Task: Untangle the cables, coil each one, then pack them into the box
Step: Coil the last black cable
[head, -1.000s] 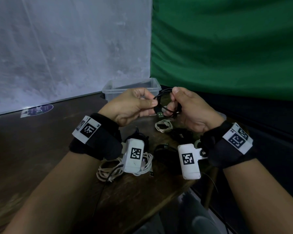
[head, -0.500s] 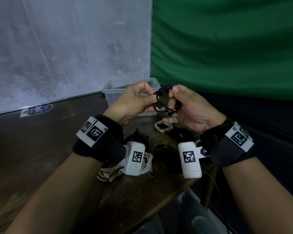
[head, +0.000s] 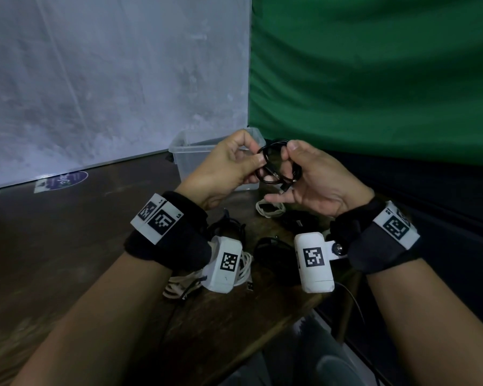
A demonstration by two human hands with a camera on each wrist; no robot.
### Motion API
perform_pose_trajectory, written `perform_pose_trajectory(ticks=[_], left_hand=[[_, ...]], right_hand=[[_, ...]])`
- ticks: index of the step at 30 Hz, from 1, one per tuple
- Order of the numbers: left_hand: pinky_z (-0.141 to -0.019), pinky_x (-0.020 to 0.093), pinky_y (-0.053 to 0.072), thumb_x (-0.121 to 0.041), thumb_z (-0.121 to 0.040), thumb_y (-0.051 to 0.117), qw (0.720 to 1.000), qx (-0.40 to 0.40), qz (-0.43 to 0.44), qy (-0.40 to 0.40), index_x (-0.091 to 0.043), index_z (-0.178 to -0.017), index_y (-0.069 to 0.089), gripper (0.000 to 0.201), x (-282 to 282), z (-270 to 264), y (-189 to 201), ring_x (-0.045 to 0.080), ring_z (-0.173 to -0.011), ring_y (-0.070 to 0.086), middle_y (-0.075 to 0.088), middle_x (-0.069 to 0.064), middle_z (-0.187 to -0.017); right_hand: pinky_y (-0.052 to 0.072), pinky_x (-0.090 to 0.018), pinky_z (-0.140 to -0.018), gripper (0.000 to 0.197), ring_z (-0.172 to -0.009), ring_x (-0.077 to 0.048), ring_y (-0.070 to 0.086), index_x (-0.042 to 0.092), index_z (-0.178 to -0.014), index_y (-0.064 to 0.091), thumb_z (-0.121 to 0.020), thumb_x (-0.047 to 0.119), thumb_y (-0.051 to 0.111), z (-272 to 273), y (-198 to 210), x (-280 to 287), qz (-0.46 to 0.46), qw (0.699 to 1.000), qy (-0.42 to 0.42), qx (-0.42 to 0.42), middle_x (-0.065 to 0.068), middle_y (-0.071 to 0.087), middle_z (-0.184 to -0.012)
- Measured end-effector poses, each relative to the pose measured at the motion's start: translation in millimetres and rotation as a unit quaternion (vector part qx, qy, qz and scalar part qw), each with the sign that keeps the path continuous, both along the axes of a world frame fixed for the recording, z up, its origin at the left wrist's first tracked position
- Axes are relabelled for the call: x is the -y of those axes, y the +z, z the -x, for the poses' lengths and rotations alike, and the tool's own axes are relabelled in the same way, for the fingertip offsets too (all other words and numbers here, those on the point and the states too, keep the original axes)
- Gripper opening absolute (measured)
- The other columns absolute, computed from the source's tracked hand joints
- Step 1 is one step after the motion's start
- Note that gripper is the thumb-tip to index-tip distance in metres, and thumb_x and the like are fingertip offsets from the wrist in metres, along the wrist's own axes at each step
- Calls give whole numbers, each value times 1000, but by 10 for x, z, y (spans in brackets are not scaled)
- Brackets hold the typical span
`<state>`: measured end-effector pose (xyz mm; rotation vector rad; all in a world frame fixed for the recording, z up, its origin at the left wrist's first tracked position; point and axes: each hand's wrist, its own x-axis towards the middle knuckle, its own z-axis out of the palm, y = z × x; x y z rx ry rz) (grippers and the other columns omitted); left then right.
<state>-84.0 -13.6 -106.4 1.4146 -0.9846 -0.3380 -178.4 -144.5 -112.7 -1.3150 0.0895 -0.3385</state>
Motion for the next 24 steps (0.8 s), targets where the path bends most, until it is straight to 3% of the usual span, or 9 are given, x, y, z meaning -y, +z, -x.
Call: perform_pose_trajectory(ticks=[3, 7, 10, 15, 18, 22, 24], left_hand=[[-48, 14, 45, 4, -91, 52, 999, 28, -9, 32, -13, -79, 45, 22, 1, 6, 20, 4, -48, 52, 52, 8, -64], [-49, 22, 48, 4, -85, 61, 995, 55, -17, 81, -15, -81, 43, 27, 11, -19, 41, 13, -54, 52, 50, 6, -66], [-51, 26, 48, 6, -82, 63, 989, 74, -31, 122, -17, -83, 45, 29, 26, -46, 31, 15, -55, 50, 51, 4, -69], [-45, 20, 44, 10, -79, 61, 982, 88, -13, 169, -18, -80, 53, 29, 50, -86, 6, 10, -50, 47, 51, 2, -71], [-48, 20, 42, 1, -83, 64, 986, 98, -54, 123, -21, -82, 55, 24, 25, -65, 24, 9, -54, 49, 55, 0, -71], [-54, 14, 46, 0, -94, 50, 997, 3, -79, -9, -11, -101, 54, 14, -27, -24, 56, 6, -60, 53, 58, 2, -77], [-56, 14, 46, -6, -95, 49, 995, 2, -96, -35, -9, -101, 56, 9, -23, -1, 53, 5, -60, 51, 58, 0, -77]], right_hand=[[53, -47, -71, 31, -90, -26, 53, 18, -78, 48, -102, 34, 34, -48, -33, 10, 27, 999, -30, -8, 1, 47, -56], [39, -33, -64, 32, -64, -18, 43, 17, -77, 48, -103, 30, 35, -99, -95, 13, 50, 997, -56, 5, 1, 47, -53], [33, -33, -66, 32, -61, -18, 42, 16, -75, 50, -102, 28, 37, -122, -135, 21, 64, 996, -62, 11, 1, 49, -54], [36, -30, -66, 30, -58, -15, 44, 13, -75, 52, -101, 22, 40, -123, -88, 2, 44, 997, -54, 26, 1, 52, -53], [37, -30, -67, 31, -57, -14, 44, 12, -74, 50, -102, 20, 38, -129, -85, -1, 24, 997, -55, 46, 1, 46, -50], [35, -25, -59, 32, -55, -13, 34, 13, -73, 45, -103, 20, 35, -128, -98, 2, 19, 994, -87, 61, 7, 37, -45], [34, -25, -57, 32, -54, -12, 31, 13, -73, 45, -103, 20, 36, -120, -100, -1, 21, 993, -99, 62, 6, 35, -47]])
